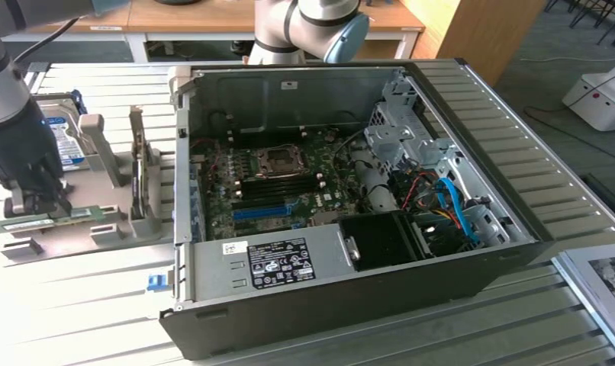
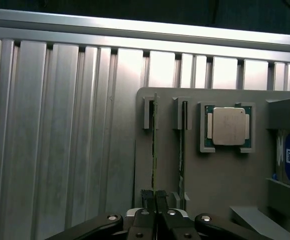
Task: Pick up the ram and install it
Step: 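Pick up the ram and move it above insertion slot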
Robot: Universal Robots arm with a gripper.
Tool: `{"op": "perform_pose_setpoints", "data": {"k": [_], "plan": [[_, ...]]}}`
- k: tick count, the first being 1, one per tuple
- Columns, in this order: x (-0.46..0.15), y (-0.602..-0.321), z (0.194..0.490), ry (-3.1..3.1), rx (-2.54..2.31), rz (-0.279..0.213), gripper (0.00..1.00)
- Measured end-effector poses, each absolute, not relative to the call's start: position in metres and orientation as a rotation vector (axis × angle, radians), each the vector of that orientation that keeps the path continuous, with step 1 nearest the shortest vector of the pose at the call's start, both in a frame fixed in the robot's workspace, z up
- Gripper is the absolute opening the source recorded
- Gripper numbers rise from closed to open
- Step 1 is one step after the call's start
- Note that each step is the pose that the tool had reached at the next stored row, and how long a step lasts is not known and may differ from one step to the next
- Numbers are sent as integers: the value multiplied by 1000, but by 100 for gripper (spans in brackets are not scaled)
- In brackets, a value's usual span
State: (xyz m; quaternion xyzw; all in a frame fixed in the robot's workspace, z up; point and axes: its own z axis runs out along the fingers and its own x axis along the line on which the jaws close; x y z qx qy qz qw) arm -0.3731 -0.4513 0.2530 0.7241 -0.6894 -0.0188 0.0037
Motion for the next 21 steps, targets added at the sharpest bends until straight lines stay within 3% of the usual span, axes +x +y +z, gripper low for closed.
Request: {"op": "perform_pose_setpoints", "data": {"k": [21], "plan": [[-373, -451, 272, -2164, 2266, -59, 12]]}}
